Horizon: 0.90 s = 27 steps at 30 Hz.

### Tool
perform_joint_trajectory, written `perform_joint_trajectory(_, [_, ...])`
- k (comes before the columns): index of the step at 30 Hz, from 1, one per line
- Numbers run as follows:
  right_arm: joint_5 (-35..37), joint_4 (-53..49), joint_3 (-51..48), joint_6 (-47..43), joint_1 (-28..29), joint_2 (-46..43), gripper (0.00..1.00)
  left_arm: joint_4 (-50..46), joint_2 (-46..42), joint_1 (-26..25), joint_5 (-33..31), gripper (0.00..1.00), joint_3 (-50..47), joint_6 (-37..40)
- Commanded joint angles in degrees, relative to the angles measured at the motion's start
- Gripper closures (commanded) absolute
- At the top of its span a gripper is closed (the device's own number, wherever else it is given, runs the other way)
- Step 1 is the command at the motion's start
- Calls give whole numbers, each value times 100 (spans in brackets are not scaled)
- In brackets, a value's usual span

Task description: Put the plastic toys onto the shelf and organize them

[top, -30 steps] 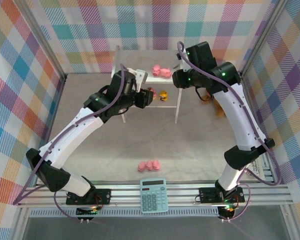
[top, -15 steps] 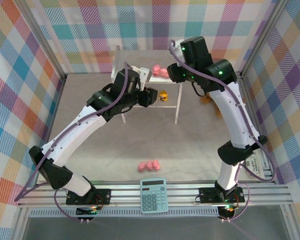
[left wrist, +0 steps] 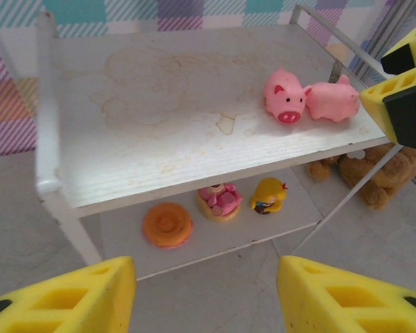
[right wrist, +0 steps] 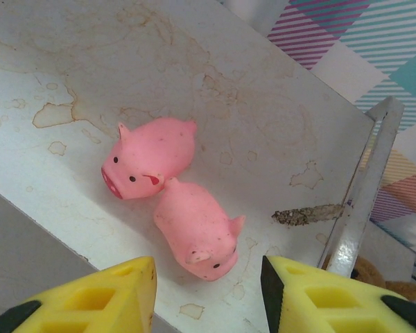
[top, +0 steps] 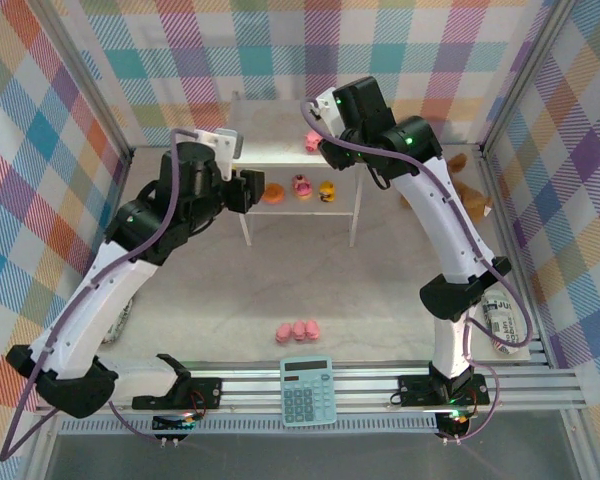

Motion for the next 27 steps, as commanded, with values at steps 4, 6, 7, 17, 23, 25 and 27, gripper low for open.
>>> perform_joint_trajectory(4, [8,10,303,-305,-10,206,52,-267,-283,148,-350,43,-183,185])
perform_joint_trajectory(6, [46,67,297,-346,-6,238,52,-265,-321,184,-350,43,-222,187])
perform_joint_trajectory(7, [49,89,296,-358,-4,250,52,-267,-337,200,-350,43,-232,187])
perform_joint_trajectory(17, [137,170,306,-407,-1,406,51,-277,-392,301,-341,42,-270,232])
perform_joint_trajectory(23, [320,357,337,-422,-13,561,51,-271,-440,353,-341,42,-338,254])
perform_joint_trajectory(25, [413,414,363,-431,-3,608,51,-274,-471,365,-349,42,-355,259])
perform_joint_trajectory(27, [480,465,389,-436,-11,645,50,-279,-485,387,-364,42,-365,284])
